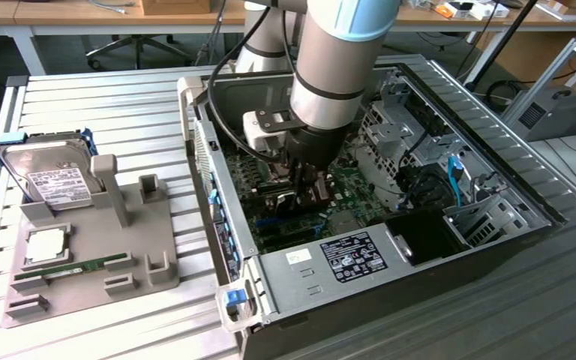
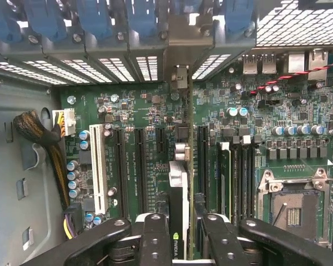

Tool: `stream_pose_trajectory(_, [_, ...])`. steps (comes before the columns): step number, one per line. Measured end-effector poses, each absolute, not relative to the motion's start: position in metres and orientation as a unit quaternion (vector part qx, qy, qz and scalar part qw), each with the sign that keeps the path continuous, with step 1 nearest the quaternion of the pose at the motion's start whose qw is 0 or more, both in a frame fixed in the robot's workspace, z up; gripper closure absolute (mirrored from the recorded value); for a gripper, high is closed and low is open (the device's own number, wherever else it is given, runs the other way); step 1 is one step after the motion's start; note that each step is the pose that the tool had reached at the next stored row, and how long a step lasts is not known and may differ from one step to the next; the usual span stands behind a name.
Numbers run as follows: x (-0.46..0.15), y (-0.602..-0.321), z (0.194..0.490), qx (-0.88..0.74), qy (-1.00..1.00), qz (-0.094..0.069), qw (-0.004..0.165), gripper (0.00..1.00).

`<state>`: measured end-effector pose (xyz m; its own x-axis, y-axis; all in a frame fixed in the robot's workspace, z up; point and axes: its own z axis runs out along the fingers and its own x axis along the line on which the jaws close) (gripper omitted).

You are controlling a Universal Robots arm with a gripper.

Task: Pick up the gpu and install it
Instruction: 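Insert the gpu into the slot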

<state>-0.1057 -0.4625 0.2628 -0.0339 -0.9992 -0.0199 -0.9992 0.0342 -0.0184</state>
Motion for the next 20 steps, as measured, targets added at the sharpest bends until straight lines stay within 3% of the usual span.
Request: stream_pose_trajectory(20, [-0.1063, -0.4622, 0.2611, -0.694, 0.72, 0.0, 0.014, 0.73])
